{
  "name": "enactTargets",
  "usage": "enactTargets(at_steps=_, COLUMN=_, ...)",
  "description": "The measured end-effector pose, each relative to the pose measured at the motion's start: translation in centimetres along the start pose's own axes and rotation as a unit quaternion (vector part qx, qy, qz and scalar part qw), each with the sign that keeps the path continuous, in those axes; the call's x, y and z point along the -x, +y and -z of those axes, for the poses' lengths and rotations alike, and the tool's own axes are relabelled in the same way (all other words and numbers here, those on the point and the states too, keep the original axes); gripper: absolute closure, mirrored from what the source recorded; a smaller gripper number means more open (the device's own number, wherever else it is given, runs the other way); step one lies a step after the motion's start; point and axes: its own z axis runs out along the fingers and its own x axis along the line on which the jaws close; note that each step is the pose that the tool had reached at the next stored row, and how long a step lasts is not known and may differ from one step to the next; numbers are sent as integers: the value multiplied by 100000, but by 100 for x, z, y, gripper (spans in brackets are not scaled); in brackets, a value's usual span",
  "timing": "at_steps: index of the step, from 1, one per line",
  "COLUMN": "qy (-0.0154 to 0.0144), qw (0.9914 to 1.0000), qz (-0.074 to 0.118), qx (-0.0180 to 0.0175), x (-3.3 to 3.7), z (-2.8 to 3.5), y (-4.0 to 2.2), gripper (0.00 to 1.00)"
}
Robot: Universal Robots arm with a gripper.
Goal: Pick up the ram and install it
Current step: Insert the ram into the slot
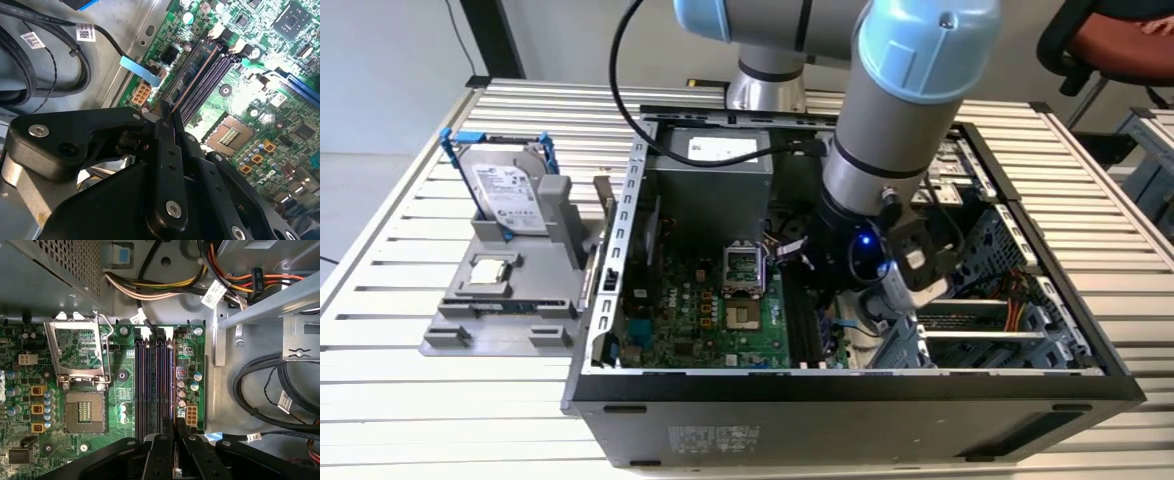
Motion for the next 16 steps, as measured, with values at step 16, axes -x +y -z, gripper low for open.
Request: enactTargets(at_steps=16, qy=102, qw=99983, qz=-1828, qx=0, x=1, z=-46, y=-15, gripper=100)
